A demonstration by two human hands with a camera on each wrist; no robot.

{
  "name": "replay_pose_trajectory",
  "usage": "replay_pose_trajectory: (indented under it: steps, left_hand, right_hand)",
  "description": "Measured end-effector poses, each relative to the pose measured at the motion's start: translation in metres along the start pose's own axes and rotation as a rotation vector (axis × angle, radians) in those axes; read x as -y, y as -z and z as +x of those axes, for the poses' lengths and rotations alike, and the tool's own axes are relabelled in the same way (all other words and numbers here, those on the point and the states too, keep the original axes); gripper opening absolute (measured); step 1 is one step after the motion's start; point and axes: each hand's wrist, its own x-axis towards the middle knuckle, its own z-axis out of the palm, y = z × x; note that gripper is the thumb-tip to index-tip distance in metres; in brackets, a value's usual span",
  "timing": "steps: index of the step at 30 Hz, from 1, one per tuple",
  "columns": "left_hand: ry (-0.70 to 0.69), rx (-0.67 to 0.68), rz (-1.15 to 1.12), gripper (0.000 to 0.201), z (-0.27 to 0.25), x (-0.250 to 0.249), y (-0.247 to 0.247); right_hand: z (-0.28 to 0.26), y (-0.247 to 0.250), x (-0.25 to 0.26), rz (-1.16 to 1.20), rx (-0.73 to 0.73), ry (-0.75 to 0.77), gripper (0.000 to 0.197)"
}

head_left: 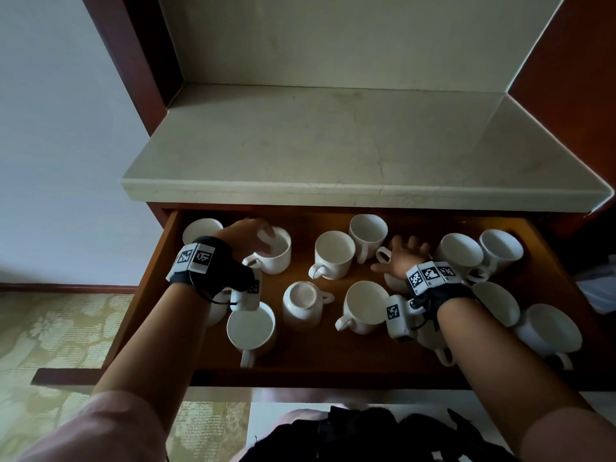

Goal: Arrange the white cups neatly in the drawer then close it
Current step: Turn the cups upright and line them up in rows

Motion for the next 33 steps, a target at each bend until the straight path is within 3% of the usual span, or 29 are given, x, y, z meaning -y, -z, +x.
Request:
replay_pose_trajectory:
  steps: [5,11,16,20,22,26,33]
  left_hand:
    - [-0.047,0.013,0.092,0.035,-0.009,-0.025,0.014]
    - [-0.091,0.120,0.262,0.036,-0.025,-0.074,0.011]
    - [-0.044,0.353,0.493,0.051,-0.025,-0.100,-0.009]
    - [0.080,0.588,0.522,0.082,-0.016,-0.106,-0.023]
    - [0.085,0.568,0.538,0.090,-0.014,-0.105,-0.029]
    - [0.092,0.547,0.649,0.077,-0.023,-0.120,-0.034]
    - [0.095,0.566,0.802,0.091,-0.027,-0.134,-0.057]
  right_hand:
    - [0.000,0.003,0.000,-0.020,0.041,0.004,0.097]
    - [-0.002,0.001,-0.002,0.019,0.008,0.030,0.089]
    - [-0.005,0.004,-0.003,0.040,0.002,0.041,0.086]
    - [-0.006,0.003,-0.001,0.037,-0.020,0.032,0.078]
    - [-0.005,0.002,0.000,0.041,-0.036,0.032,0.076]
    - [-0.005,0.001,0.000,0.055,-0.029,0.032,0.075]
    - [-0.007,-0.001,-0.003,0.090,-0.054,0.054,0.073]
